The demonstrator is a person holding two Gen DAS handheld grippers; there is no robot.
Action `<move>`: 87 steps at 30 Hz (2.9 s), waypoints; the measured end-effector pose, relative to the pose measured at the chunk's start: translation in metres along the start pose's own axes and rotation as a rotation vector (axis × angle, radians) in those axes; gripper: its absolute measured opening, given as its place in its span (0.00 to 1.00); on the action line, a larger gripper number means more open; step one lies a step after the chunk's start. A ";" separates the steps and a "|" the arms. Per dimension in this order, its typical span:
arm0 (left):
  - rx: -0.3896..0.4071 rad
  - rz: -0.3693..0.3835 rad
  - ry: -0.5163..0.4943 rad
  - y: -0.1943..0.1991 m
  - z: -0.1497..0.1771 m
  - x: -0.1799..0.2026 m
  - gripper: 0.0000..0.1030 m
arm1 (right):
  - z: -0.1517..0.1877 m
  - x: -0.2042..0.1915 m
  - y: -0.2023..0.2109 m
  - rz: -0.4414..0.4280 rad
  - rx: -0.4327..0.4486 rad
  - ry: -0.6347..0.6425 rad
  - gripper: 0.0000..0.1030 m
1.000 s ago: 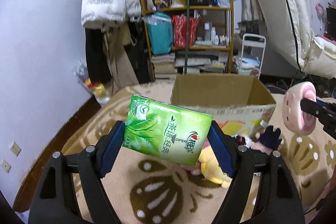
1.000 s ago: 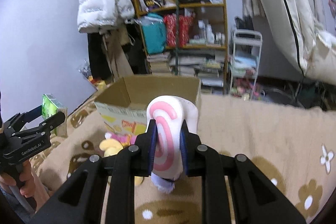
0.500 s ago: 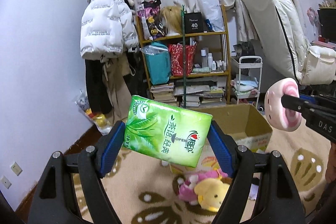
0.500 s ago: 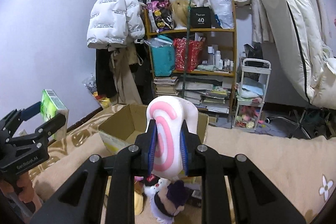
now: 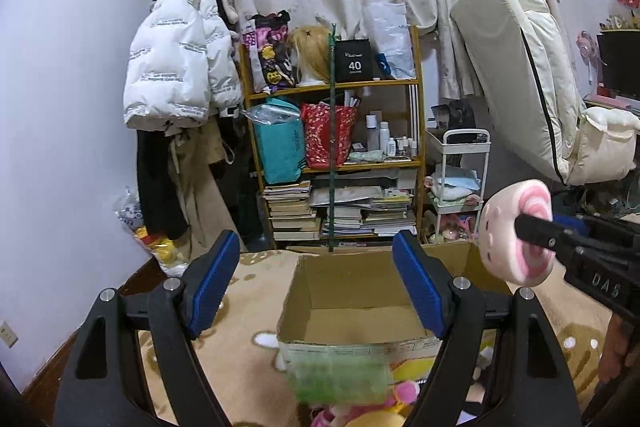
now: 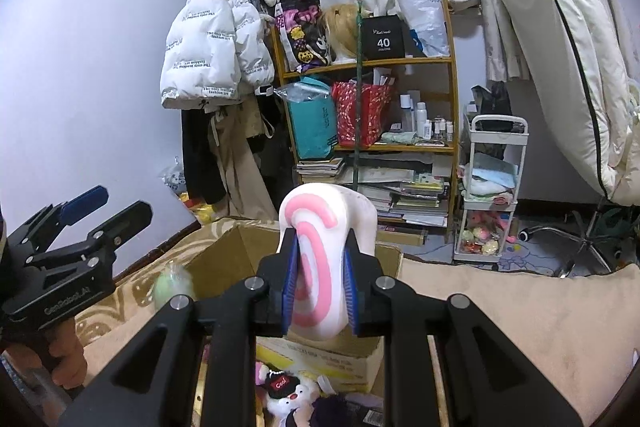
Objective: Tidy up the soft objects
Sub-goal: 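Carry tissue pack and cushion over the cardboard box and lower them in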
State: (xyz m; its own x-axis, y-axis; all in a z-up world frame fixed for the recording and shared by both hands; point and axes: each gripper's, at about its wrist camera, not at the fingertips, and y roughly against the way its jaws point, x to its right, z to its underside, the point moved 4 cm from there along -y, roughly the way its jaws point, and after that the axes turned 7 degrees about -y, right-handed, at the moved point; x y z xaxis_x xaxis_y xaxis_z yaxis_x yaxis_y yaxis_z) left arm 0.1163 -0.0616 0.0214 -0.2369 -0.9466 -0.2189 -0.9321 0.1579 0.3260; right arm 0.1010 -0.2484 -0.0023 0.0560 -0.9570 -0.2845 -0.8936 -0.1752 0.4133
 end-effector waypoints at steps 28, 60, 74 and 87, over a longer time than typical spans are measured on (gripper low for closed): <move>-0.528 0.152 -0.052 -0.059 0.095 0.041 0.93 | 0.029 0.020 -0.048 0.005 -0.140 -0.047 0.24; -0.228 0.097 -0.036 -0.006 0.050 0.024 0.84 | 0.042 0.025 -0.054 0.017 -0.184 -0.074 0.29; -0.199 0.084 -0.015 -0.058 0.031 0.017 0.84 | 0.039 0.027 -0.058 0.011 -0.194 -0.101 0.31; -0.305 0.098 -0.003 -0.096 0.052 0.017 0.92 | 0.045 0.029 -0.068 0.001 -0.213 -0.137 0.52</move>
State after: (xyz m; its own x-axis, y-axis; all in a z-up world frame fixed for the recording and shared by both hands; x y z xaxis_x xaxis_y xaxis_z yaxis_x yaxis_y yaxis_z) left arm 0.1871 -0.0781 -0.0616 -0.3228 -0.9302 -0.1749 -0.7796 0.1565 0.6065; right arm 0.1433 -0.2535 -0.0769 -0.0184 -0.9196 -0.3924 -0.7789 -0.2329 0.5823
